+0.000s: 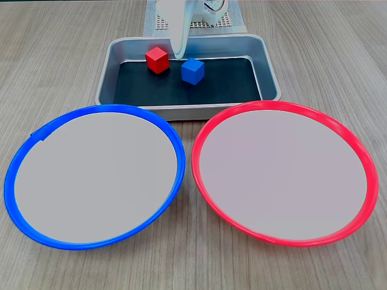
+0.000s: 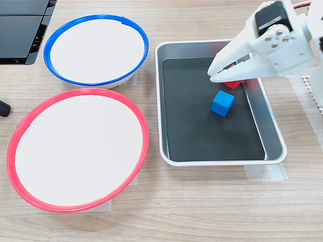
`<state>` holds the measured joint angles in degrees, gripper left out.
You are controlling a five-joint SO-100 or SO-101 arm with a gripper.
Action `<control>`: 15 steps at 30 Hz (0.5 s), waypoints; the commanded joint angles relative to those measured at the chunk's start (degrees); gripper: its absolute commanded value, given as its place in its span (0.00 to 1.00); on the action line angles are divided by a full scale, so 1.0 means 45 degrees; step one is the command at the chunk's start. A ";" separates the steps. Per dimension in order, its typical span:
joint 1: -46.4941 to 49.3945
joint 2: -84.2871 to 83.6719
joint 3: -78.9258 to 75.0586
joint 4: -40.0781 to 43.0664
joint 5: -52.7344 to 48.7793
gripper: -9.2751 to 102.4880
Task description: Move two blocks tray to matching dishes
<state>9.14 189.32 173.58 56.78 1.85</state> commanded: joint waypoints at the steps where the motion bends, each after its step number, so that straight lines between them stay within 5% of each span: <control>1: 0.0117 0.0293 -0.0078 0.0039 0.0078 0.08; 8: -0.0078 -0.0059 -0.0352 0.0156 -0.1641 0.08; 12: 0.0293 -0.2949 -0.2754 0.1777 -0.9824 0.08; 15: 0.0762 -0.5078 -0.4551 0.2559 -1.3672 0.08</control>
<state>11.16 170.42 158.64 66.09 -43.15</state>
